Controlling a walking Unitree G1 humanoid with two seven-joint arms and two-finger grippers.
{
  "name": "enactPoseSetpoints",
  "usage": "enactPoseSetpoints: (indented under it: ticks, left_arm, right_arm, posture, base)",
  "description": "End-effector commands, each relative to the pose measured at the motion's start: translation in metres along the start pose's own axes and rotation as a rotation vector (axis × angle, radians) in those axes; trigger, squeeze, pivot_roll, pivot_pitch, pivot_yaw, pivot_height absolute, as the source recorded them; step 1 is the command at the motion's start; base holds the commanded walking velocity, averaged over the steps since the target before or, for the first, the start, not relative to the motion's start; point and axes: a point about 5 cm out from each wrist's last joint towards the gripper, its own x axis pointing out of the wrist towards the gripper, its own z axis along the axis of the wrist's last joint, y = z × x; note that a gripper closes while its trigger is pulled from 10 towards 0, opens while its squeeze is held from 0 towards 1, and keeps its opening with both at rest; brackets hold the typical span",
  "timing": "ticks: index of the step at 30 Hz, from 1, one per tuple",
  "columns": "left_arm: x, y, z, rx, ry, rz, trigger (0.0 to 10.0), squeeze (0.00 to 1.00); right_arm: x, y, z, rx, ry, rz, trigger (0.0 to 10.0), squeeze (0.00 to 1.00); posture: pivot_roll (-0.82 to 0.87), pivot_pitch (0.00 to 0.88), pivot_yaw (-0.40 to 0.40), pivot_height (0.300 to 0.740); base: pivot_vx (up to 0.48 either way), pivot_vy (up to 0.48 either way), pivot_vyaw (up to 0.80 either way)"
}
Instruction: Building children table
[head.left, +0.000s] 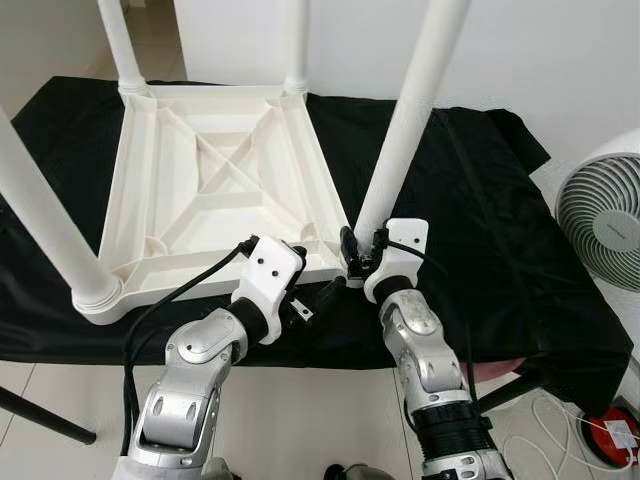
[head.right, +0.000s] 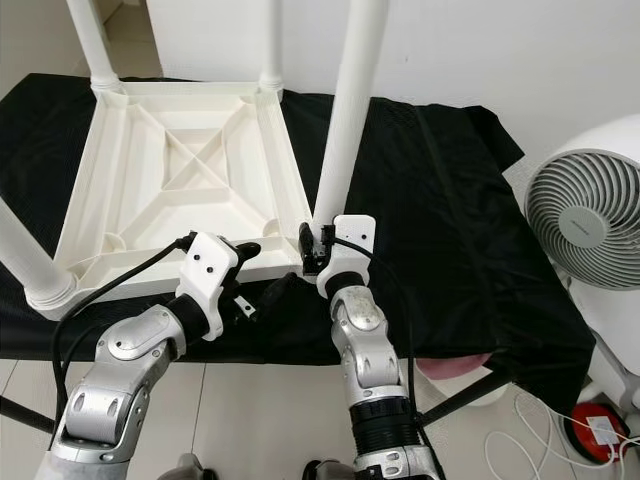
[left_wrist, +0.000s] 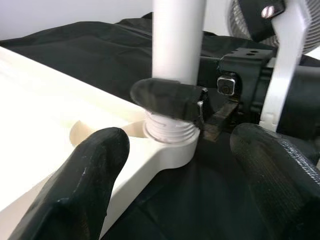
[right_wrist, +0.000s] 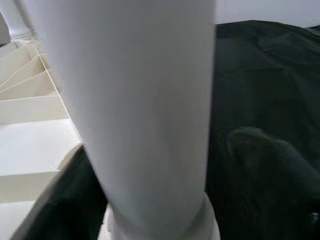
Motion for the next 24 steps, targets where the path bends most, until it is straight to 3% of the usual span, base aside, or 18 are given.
enactPoseSetpoints:
  ticks: [1, 2, 6, 13, 18, 24]
  left_arm:
    - [0.001, 0.003, -0.004, -0.001, 0.012, 0.101, 10.0, 0.0]
    - [0.001, 0.004, -0.004, -0.002, 0.012, 0.103, 10.0, 0.0]
    - [0.0, 0.005, -0.004, 0.0, 0.015, 0.101, 10.0, 0.0]
    - [-0.001, 0.004, -0.004, 0.004, 0.017, 0.093, 10.0, 0.0]
    - [0.006, 0.003, -0.001, 0.013, 0.004, 0.07, 10.0, 0.0]
    - [0.006, 0.002, -0.001, 0.016, 0.0, 0.067, 10.0, 0.0]
  right_arm:
    - [-0.002, -0.006, -0.003, -0.007, 0.026, -0.019, 10.0, 1.0]
    - [0.001, -0.012, -0.001, -0.058, 0.01, 0.022, 10.0, 0.0]
    - [0.003, -0.018, -0.001, -0.097, 0.004, 0.058, 10.0, 0.0]
    - [0.002, -0.02, -0.003, -0.089, 0.023, 0.107, 10.0, 0.0]
    - [0.003, -0.019, -0.006, -0.128, 0.035, 0.191, 10.0, 0.0]
    - [0.003, -0.021, -0.007, -0.136, 0.043, 0.202, 10.0, 0.0]
  posture:
    - [-0.03, 0.07, -0.063, 0.74]
    - [-0.03, 0.071, -0.063, 0.74]
    - [-0.03, 0.078, -0.052, 0.74]
    - [-0.03, 0.076, -0.046, 0.74]
    - [-0.03, 0.073, -0.049, 0.74]
    - [-0.03, 0.066, -0.057, 0.74]
  base:
    - [0.0, 0.0, 0.0]
    - [0.0, 0.0, 0.0]
    - [0.0, 0.0, 0.0]
    - [0.0, 0.0, 0.0]
    - [0.0, 0.0, 0.0]
    - [0.0, 0.0, 0.0]
